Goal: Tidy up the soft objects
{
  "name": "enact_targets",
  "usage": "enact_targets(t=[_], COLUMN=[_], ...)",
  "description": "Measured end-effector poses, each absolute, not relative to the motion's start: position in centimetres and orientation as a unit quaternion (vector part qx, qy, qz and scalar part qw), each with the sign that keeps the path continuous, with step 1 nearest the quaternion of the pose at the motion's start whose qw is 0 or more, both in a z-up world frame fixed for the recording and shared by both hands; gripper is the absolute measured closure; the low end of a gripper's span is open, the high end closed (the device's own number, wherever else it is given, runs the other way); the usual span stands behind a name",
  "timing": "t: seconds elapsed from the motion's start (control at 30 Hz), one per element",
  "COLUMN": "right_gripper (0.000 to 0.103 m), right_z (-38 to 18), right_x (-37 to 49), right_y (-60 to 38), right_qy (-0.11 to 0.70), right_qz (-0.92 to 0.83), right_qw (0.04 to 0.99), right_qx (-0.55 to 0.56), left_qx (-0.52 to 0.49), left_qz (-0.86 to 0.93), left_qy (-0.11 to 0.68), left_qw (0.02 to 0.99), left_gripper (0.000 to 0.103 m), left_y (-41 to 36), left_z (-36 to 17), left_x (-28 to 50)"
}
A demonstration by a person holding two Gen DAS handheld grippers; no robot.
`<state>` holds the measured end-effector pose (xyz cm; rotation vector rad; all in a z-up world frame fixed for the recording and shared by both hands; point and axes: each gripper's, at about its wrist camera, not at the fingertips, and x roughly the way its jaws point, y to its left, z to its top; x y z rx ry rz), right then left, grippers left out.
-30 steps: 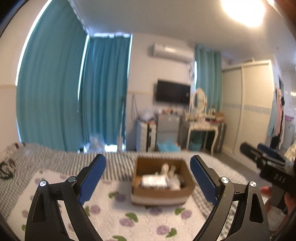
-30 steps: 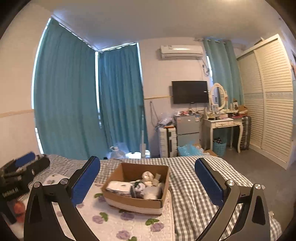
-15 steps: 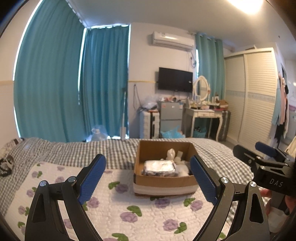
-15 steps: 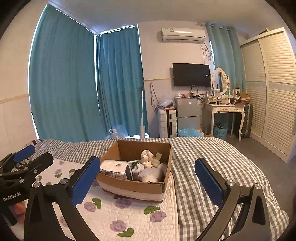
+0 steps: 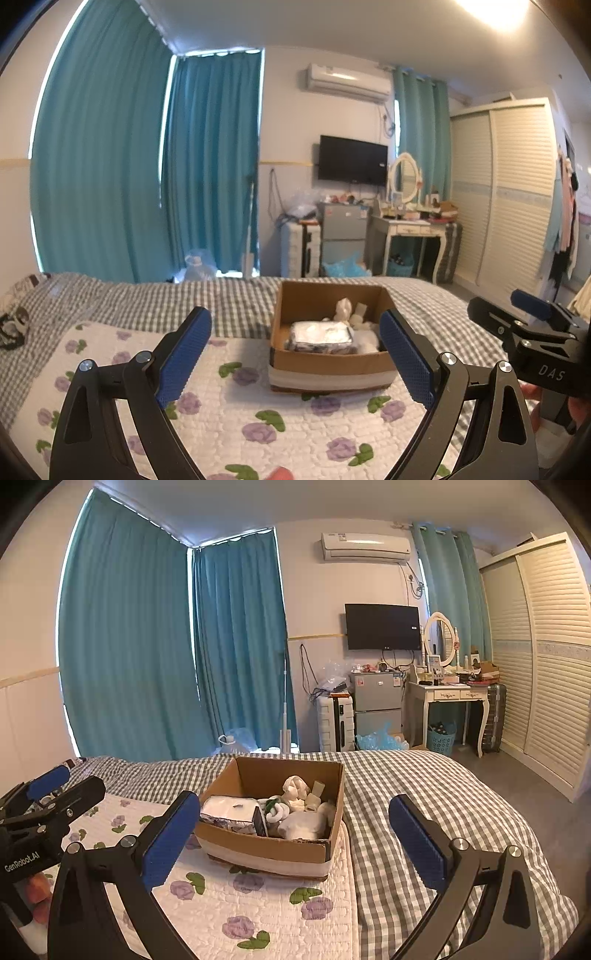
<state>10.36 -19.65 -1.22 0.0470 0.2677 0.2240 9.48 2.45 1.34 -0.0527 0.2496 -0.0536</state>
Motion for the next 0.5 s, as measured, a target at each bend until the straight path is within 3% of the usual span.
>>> enact_targets(t=[0.5], right_gripper=[0.000], right_z=[-1.89], right_x=[10.62], right_y=[-19.04], right_qy=[0.138], right_qz=[0.116], right_qw=[0.983], right_qx=[0.016], left_qx=[-0.022], left_qz=[-0.024], left_qy=[0.140], left_qw=[0.990], left_gripper=[0.009], left_y=[2.28], left_z=[0.85], left_x=[9.89])
